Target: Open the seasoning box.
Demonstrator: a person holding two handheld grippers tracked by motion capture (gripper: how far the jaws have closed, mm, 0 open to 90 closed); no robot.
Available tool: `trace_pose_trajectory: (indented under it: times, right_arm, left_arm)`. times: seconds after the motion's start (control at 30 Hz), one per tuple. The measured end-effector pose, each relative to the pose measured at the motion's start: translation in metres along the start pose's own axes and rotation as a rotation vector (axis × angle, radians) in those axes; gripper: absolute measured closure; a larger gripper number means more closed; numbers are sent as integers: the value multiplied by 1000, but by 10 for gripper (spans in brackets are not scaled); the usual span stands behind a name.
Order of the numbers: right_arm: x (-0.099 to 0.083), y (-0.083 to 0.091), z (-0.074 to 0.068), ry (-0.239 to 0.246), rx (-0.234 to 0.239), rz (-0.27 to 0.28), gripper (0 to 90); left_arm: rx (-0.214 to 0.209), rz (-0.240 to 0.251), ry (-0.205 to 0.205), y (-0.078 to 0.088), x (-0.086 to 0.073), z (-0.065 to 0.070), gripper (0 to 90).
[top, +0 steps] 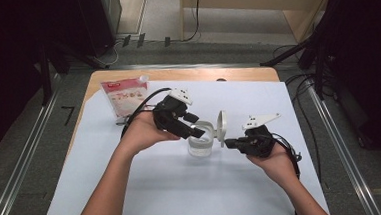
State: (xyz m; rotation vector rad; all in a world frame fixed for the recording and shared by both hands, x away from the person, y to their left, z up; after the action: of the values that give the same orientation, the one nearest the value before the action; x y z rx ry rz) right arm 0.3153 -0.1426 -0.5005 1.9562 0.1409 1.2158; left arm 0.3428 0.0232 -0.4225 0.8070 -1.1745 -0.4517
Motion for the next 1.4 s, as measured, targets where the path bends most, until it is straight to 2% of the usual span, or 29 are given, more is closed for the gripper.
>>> trace_pose_trajectory:
  times: [0.03, 0.1, 0.13, 0.17, 0.23, 0.33, 0.43, 0.77, 0.8, 0.97, 1.07, 1.13, 1.23, 1.27, 1.3, 1.4]
  right_arm:
    - [0, -1, -1, -2, 4, -1, 900]
    - [0, -3, -2, -10, 13, -3, 900]
    - [-1, -5, -2, -7, 14, -6, 900]
    - [-2, -6, -2, -12, 14, -11, 900]
    - [-3, -8, -2, -19, 15, -18, 900]
    - [-3, -12, -1, -12, 15, -19, 900]
    - [-3, -15, 1, -19, 16, -27, 900]
    - [-1, -20, 8, -14, 10, -31, 900]
    - [-1, -20, 9, -20, 10, -28, 900]
    - [-1, -19, 18, -39, 2, -28, 900]
    - [0, -20, 21, -38, -3, -25, 900]
    - [2, -20, 24, -41, -12, -24, 900]
    - [4, -22, 28, -37, -18, -18, 900]
    - [4, -22, 28, -39, -20, -19, 900]
    - [5, -22, 30, -35, -21, -18, 900]
    - [6, -22, 31, -34, -26, -22, 900]
  left_arm:
    - [-5, 6, 6, 1, -1, -1, 431]
    - [13, 9, 11, 5, -4, -4, 425]
    - [5, 20, 16, 7, -6, -5, 425]
    - [21, 16, 18, 8, -7, -6, 424]
    - [22, 23, 31, 11, -11, -9, 422]
    - [34, 25, 47, 15, -17, -14, 422]
    - [42, 35, 78, 19, -22, -18, 416]
    - [101, 40, 116, 28, -41, -30, 424]
    - [107, 30, 122, 29, -44, -31, 431]
    - [114, 49, 133, 32, -51, -34, 476]
    - [110, 76, 157, 34, -55, -35, 502]
    - [113, 88, 155, 36, -57, -36, 515]
    - [143, 84, 163, 37, -63, -40, 554]
    - [141, 85, 164, 37, -66, -42, 561]
    - [138, 92, 182, 38, -68, -43, 569]
    - [139, 135, 191, 42, -71, -46, 584]
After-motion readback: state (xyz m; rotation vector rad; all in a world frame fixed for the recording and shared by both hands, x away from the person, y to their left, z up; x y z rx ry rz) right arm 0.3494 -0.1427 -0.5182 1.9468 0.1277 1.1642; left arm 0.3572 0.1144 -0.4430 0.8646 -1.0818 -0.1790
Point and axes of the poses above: each handheld gripper's, and its own axes: y roughly backward along the jaws, x roughly out of its top, z roughly to its right, the point moved 8 cm from there along -y, roughly forward along the jaws, and after that the axes turned 3 degrees about -z, right-handed, at the moved point
